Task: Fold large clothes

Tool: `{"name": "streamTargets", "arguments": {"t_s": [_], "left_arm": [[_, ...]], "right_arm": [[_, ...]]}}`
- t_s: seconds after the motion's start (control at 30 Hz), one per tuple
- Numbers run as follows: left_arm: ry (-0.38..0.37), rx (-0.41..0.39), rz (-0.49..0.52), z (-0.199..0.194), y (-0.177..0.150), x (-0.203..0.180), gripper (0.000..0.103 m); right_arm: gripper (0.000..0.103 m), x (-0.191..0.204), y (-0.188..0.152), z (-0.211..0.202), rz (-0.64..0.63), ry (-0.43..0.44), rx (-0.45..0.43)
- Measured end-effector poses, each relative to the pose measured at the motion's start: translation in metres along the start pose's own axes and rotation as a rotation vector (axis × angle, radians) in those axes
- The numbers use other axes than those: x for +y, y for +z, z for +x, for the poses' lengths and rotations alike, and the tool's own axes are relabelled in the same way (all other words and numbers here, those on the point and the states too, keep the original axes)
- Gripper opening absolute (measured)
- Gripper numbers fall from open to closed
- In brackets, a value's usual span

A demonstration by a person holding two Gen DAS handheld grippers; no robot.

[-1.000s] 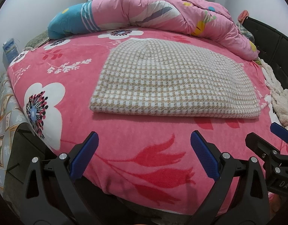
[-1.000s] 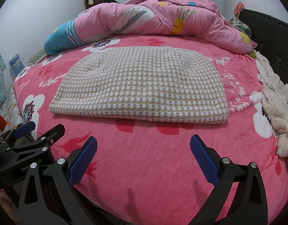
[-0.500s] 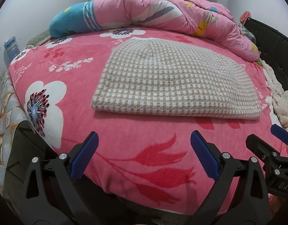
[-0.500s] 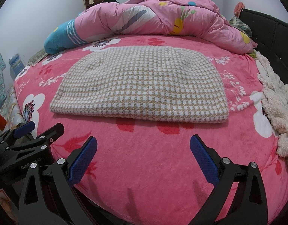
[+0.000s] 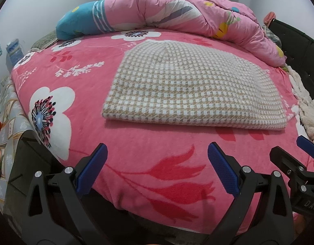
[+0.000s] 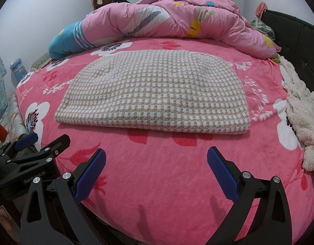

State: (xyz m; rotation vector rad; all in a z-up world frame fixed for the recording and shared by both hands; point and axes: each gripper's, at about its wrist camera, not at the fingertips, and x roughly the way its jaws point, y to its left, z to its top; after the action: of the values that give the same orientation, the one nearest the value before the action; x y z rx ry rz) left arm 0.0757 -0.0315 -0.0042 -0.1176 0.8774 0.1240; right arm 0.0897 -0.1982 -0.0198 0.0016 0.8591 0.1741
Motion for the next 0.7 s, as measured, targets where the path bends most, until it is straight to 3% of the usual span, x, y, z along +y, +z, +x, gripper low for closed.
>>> {"name": "streamTargets", "arguments": {"t_s": [0.7], "left_arm": [[0.000, -0.001, 0.000, -0.0008, -0.0003, -0.0002, 0.095]], "right_arm": [[0.097, 0.0013, 0.0004, 0.0001, -0.001, 0.003, 0.001]]}}
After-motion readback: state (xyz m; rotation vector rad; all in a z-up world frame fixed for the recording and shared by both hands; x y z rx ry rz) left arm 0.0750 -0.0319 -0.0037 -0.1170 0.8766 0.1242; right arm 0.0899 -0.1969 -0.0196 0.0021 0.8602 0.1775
